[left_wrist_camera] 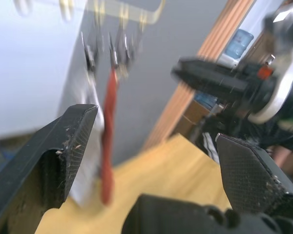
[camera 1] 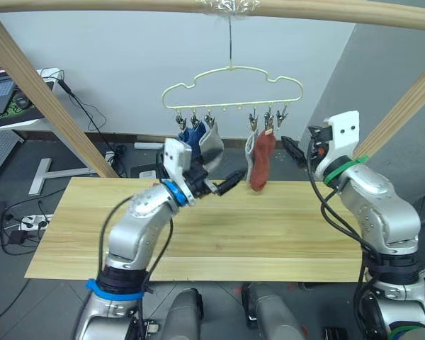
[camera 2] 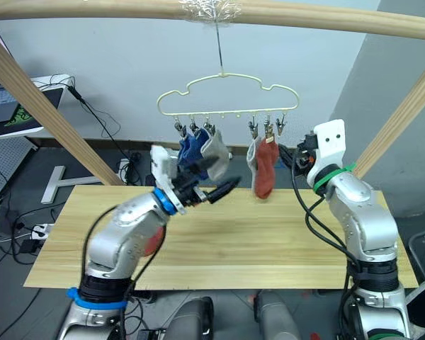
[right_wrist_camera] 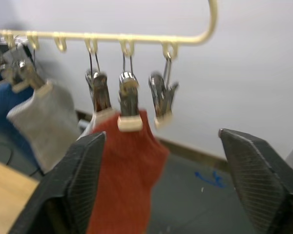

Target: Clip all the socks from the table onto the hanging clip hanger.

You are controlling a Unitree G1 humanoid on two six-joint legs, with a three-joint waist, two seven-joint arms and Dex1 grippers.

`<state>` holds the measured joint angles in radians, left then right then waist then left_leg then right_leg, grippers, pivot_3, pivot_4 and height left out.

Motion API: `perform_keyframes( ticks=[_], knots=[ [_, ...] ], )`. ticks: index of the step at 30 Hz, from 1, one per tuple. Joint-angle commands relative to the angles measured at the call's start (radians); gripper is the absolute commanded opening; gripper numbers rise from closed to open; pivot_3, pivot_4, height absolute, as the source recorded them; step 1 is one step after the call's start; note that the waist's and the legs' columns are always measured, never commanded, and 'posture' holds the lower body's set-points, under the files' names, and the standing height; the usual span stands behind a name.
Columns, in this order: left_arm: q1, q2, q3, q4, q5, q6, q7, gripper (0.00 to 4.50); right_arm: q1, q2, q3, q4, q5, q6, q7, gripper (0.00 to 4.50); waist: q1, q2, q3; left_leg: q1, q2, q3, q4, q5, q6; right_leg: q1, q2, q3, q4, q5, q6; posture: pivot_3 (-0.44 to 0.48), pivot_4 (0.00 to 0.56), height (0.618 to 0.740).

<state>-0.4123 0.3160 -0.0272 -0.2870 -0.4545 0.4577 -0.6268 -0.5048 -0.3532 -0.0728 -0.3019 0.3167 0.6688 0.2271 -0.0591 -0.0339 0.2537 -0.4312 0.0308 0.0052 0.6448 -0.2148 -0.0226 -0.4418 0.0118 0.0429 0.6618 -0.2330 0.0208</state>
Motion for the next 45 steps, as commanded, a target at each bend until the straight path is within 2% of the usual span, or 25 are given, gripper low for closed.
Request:
perform_keyframes(
  ticks=[1,3,7,24,32,45],
  knots=[
    [-0.025,0.035,0.030,-0.082,-0.062,0.038,-0.027,4.50,-0.030,0.040,-0.007,0.011,-0.041,-0.071,-0.049,3.73,0.003,0.000,0.000,0.000,0.001,0.000,0.000,0.000,0.000,0.000,0.000,0.000,0.000,0.000,0.000,-0.029,0.251,0.740],
    [-0.031,0.056,0.039,-0.091,-0.072,0.049,-0.032,4.50,-0.032,0.056,0.002,0.026,-0.056,-0.083,-0.052,3.29,0.005,0.000,0.000,-0.001,0.001,-0.001,0.000,0.000,0.000,0.000,-0.001,0.000,0.000,0.000,0.000,-0.029,0.251,0.740],
    [-0.035,0.078,0.046,-0.093,-0.080,0.058,-0.030,4.50,-0.042,0.077,0.012,0.055,-0.073,-0.103,-0.055,1.86,0.008,0.000,0.000,-0.001,0.000,-0.001,0.000,0.000,0.000,0.000,-0.002,0.000,-0.001,0.000,0.000,-0.019,0.254,0.740],
    [-0.030,0.090,0.047,-0.094,-0.074,0.067,-0.026,4.50,-0.123,0.130,0.016,0.265,-0.160,-0.234,-0.073,1.86,0.015,0.000,0.000,-0.001,0.000,-0.001,0.000,0.000,0.000,0.000,-0.002,-0.001,0.000,0.000,0.000,0.009,0.262,0.740],
    [-0.043,0.088,0.041,-0.108,-0.080,0.086,-0.016,4.50,-0.204,0.153,0.044,0.420,-0.247,-0.355,-0.116,1.86,0.017,0.001,0.001,-0.001,0.000,-0.001,0.000,0.000,0.000,0.000,-0.002,-0.001,0.000,0.000,0.000,0.016,0.265,0.740],
    [-0.104,0.083,0.050,-0.113,-0.114,0.108,-0.001,4.50,-0.255,0.204,0.046,0.490,-0.259,-0.415,-0.119,1.86,0.026,0.001,0.001,-0.001,0.000,-0.002,0.000,0.000,0.000,0.000,-0.002,-0.001,0.000,0.000,0.000,0.022,0.267,0.740]
  ],
)
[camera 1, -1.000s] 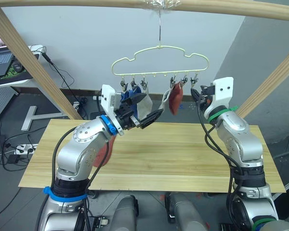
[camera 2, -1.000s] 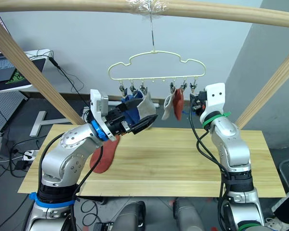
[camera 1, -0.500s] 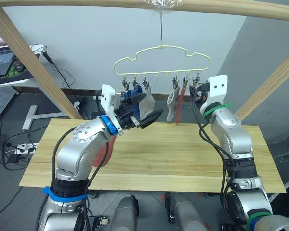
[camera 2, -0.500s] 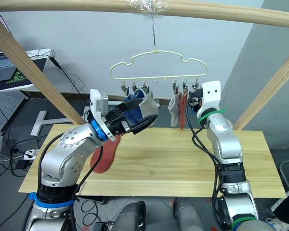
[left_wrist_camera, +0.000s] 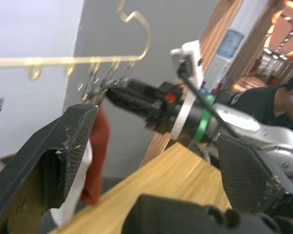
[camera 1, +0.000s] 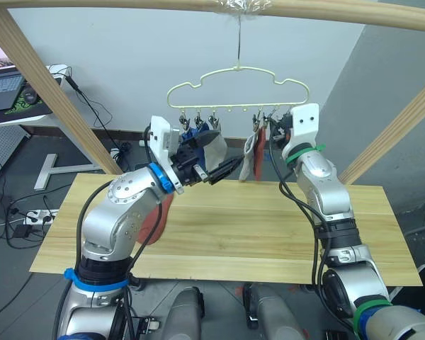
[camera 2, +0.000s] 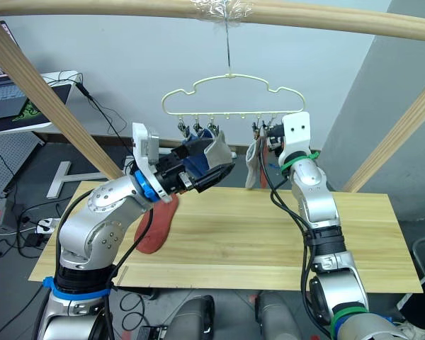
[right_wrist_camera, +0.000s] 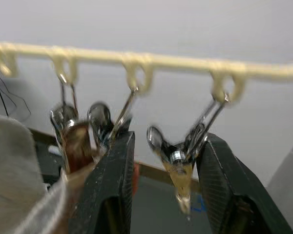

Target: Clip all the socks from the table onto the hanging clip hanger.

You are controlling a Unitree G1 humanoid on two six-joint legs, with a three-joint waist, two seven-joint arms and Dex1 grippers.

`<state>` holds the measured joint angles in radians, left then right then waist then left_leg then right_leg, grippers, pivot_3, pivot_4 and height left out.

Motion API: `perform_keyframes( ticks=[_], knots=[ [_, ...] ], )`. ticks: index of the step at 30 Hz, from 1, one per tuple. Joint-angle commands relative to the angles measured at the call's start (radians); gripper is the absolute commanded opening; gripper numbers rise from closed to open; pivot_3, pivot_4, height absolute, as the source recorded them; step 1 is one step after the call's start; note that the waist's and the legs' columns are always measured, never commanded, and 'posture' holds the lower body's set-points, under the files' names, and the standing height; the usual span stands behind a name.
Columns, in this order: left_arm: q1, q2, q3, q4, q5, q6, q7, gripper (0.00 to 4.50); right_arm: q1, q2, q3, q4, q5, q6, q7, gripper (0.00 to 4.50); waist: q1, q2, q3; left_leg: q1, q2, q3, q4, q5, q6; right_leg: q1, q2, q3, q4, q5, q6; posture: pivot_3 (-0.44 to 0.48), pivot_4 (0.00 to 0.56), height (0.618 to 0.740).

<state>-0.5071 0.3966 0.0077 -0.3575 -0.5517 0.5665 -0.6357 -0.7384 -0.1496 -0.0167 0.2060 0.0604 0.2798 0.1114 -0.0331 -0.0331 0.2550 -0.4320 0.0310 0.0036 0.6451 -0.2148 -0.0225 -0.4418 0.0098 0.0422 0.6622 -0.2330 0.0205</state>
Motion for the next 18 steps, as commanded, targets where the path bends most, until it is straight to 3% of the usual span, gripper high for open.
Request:
perform_keyframes(
  ticks=[1,18],
  knots=[
    [-0.008,0.004,0.013,-0.042,-0.015,-0.003,0.007,4.50,-0.022,0.002,-0.010,-0.015,-0.004,-0.027,-0.005,1.86,0.000,0.000,0.000,0.000,0.000,0.000,0.000,0.000,0.000,0.000,0.000,0.000,0.000,0.000,0.000,0.022,0.267,0.740],
    [-0.033,-0.006,0.017,-0.047,-0.032,-0.005,0.029,4.50,-0.040,0.010,-0.017,0.008,0.004,-0.033,-0.009,1.86,0.000,0.000,0.000,0.000,0.000,-0.001,0.000,0.000,0.000,0.000,0.000,0.000,0.000,0.000,0.000,0.024,0.268,0.740]
  ],
)
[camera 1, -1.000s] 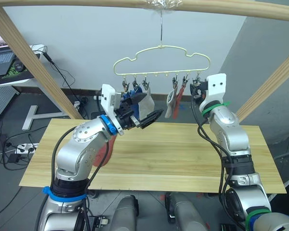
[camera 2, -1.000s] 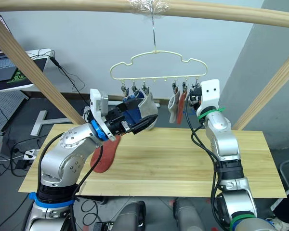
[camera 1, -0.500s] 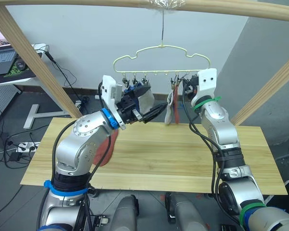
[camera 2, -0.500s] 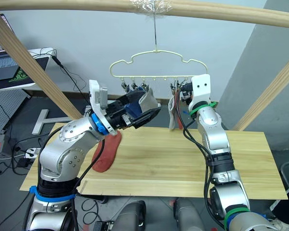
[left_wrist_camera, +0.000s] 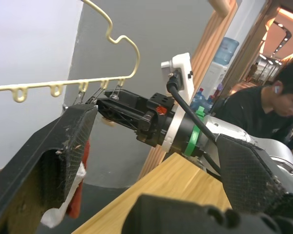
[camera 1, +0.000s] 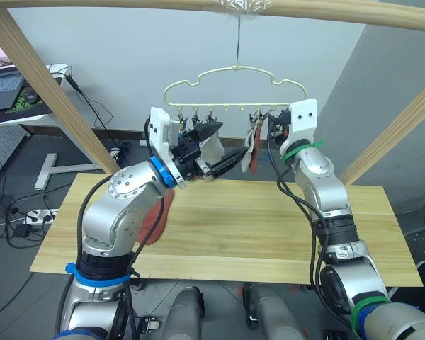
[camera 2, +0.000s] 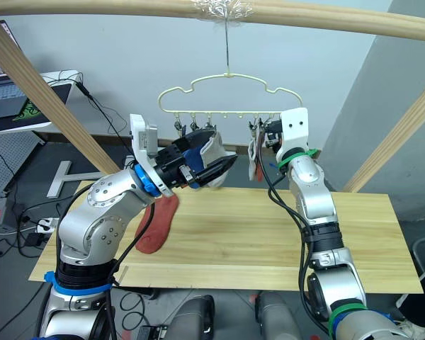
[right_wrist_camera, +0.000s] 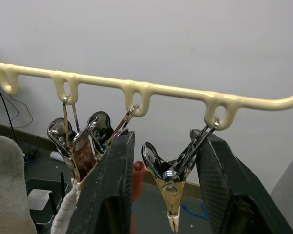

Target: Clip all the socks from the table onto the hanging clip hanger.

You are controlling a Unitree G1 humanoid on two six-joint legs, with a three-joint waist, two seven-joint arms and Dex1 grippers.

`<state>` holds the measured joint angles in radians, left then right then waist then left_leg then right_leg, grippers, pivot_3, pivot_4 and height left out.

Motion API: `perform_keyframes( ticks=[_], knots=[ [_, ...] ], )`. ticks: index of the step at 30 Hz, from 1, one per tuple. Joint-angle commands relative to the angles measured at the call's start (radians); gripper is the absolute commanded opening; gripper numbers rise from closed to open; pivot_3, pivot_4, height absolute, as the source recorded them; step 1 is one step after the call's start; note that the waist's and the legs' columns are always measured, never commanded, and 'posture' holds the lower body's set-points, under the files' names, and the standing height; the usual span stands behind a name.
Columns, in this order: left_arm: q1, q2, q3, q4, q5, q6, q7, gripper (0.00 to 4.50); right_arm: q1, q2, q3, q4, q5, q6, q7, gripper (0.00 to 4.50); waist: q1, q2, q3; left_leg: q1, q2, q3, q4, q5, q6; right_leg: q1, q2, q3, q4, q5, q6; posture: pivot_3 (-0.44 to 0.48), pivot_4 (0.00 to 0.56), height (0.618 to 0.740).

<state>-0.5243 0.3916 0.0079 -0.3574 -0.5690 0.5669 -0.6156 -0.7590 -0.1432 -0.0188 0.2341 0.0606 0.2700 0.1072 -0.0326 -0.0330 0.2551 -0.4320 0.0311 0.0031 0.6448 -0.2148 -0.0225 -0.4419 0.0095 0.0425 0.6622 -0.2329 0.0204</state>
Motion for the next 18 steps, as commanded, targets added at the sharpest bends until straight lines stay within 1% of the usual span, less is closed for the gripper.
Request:
perform_keyframes(
  ticks=[1,7,10,11,13,15,18],
  knots=[
    [-0.015,0.000,0.016,-0.048,-0.016,-0.006,0.010,4.50,-0.019,0.003,-0.015,-0.020,0.003,-0.022,-0.004,1.86,0.000,0.000,0.000,0.000,0.000,0.000,0.000,0.000,0.000,0.000,0.000,0.000,0.000,0.000,0.000,0.024,0.268,0.740],
    [-0.016,0.002,0.014,-0.049,-0.021,-0.007,0.014,4.50,-0.020,0.003,-0.019,-0.018,0.006,-0.021,-0.004,1.86,0.000,0.000,0.000,0.000,0.000,0.000,0.000,0.000,0.000,0.000,0.000,0.000,0.000,0.000,0.000,0.022,0.269,0.740],
    [-0.017,-0.001,0.012,-0.051,-0.023,-0.005,0.019,4.50,-0.020,0.004,-0.020,-0.017,0.007,-0.019,-0.005,1.35,0.000,0.000,0.000,0.000,0.000,0.000,0.000,0.000,0.000,0.000,0.000,0.000,0.000,0.000,0.000,0.022,0.269,0.740],
    [-0.018,-0.002,0.011,-0.051,-0.023,-0.005,0.019,4.50,-0.020,0.004,-0.021,-0.017,0.008,-0.019,-0.006,1.00,0.000,0.000,0.000,0.000,0.000,0.000,0.000,0.000,0.000,0.000,0.000,0.000,0.000,0.000,0.000,0.022,0.269,0.740],
    [-0.017,-0.003,0.011,-0.054,-0.025,-0.004,0.021,4.50,-0.017,0.004,-0.022,-0.020,0.008,-0.018,-0.005,0.46,0.000,0.000,0.000,0.000,0.000,0.000,0.000,0.000,0.000,0.000,0.000,0.000,0.000,0.000,0.000,0.022,0.269,0.740],
    [-0.016,-0.003,0.011,-0.055,-0.025,-0.004,0.021,4.50,-0.016,0.004,-0.022,-0.021,0.008,-0.018,-0.005,0.01,0.000,0.000,0.000,0.000,0.000,0.000,0.000,0.000,0.000,0.000,0.000,0.000,0.000,0.000,0.000,0.022,0.269,0.740],
    [-0.013,-0.005,0.007,-0.058,-0.024,-0.004,0.023,4.50,-0.012,-0.001,-0.024,-0.027,0.007,-0.015,0.000,0.01,0.000,0.000,0.000,0.000,0.000,0.000,0.000,0.000,0.000,0.000,0.000,0.000,0.000,0.000,0.000,0.020,0.270,0.740]
  ],
)
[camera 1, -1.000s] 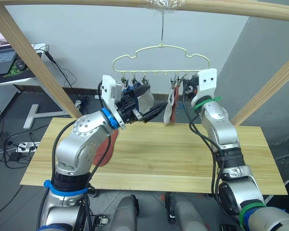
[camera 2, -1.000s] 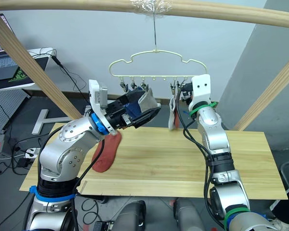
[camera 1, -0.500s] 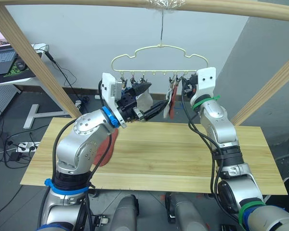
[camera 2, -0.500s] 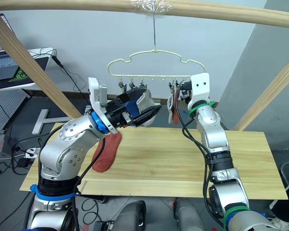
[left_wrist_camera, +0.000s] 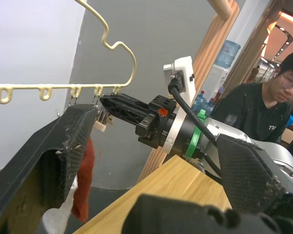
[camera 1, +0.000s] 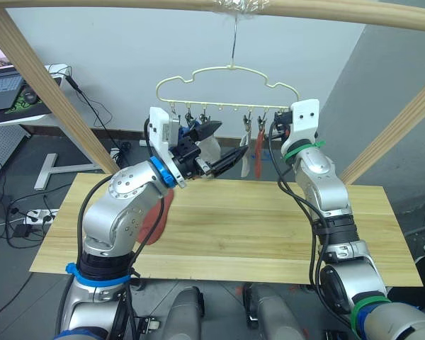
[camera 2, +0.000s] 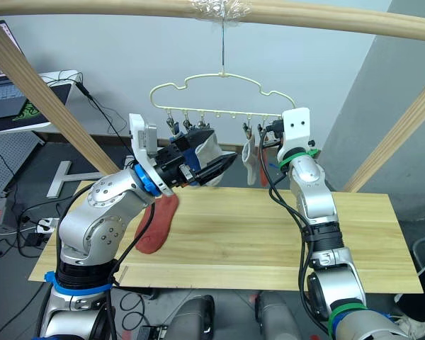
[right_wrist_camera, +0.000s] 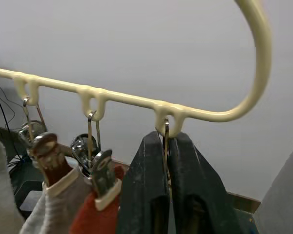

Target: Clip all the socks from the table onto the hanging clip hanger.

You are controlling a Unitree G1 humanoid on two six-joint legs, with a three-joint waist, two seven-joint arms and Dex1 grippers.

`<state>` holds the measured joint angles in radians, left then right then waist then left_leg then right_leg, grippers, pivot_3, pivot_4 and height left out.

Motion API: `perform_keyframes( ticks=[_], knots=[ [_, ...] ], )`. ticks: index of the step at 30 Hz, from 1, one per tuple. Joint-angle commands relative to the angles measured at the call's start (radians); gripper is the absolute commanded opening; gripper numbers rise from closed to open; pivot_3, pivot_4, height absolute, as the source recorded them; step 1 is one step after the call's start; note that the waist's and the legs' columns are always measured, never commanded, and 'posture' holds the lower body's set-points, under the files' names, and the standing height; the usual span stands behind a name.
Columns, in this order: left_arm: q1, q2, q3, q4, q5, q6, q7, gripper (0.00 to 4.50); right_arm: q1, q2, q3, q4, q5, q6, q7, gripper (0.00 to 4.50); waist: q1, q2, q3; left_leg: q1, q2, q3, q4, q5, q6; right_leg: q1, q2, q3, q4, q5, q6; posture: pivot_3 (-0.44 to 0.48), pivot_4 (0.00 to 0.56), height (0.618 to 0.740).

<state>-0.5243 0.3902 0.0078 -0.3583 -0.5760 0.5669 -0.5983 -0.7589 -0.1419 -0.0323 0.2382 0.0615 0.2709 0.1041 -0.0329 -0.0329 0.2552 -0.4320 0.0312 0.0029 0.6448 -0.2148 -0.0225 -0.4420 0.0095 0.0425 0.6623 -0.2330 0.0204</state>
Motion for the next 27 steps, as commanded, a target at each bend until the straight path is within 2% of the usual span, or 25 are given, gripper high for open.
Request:
perform_keyframes(
  ticks=[1,7,10,13,18,22,27],
  knots=[
    [-0.013,-0.006,0.005,-0.057,-0.016,-0.004,0.007,4.50,-0.011,-0.005,-0.012,-0.032,0.006,-0.014,0.005,0.01,0.000,0.000,0.000,0.000,0.000,0.000,0.000,0.000,0.000,0.000,0.000,0.000,0.000,0.000,0.000,0.020,0.270,0.740],
    [0.040,-0.003,-0.016,-0.070,-0.011,0.041,0.025,4.50,-0.002,-0.034,-0.033,-0.065,0.071,0.037,0.098,0.01,0.000,0.000,0.000,0.000,0.000,0.000,0.000,0.000,0.000,0.000,0.000,0.000,0.000,0.000,0.000,0.013,0.270,0.740],
    [0.104,0.022,-0.035,-0.044,0.047,0.042,0.036,4.50,0.005,-0.077,-0.031,-0.098,0.104,0.101,0.174,0.01,0.000,0.000,0.000,0.000,0.000,0.000,0.000,0.000,0.000,0.000,0.000,0.000,0.000,0.000,0.000,0.008,0.269,0.740],
    [0.225,0.052,-0.034,0.069,0.164,-0.036,0.070,4.50,0.015,-0.154,-0.042,-0.153,0.164,0.225,0.276,0.01,-0.001,0.001,0.000,0.001,0.000,0.000,-0.001,0.000,0.000,0.000,0.000,0.001,0.000,0.000,0.000,-0.002,0.267,0.740],
    [0.314,0.075,0.007,0.345,0.331,-0.187,0.170,4.50,0.026,-0.218,-0.062,-0.201,0.198,0.320,0.307,0.01,0.000,0.001,0.001,0.001,0.001,-0.001,0.000,0.000,0.000,0.000,-0.001,0.000,0.000,-0.001,-0.001,-0.018,0.264,0.740],
    [0.323,0.074,0.059,0.496,0.377,-0.255,0.221,4.50,0.030,-0.234,-0.076,-0.239,0.217,0.373,0.299,0.01,0.000,0.001,0.001,0.001,0.001,-0.001,0.000,0.000,0.000,0.000,-0.003,0.000,0.000,-0.001,-0.001,-0.018,0.264,0.740],
    [0.261,0.052,0.084,0.654,0.370,-0.318,0.182,4.50,0.040,-0.230,-0.089,-0.282,0.227,0.426,0.275,0.01,0.003,0.001,0.001,0.000,-0.001,-0.001,0.000,0.000,0.000,0.000,-0.008,-0.001,0.000,0.000,-0.001,-0.029,0.259,0.740]
  ],
)
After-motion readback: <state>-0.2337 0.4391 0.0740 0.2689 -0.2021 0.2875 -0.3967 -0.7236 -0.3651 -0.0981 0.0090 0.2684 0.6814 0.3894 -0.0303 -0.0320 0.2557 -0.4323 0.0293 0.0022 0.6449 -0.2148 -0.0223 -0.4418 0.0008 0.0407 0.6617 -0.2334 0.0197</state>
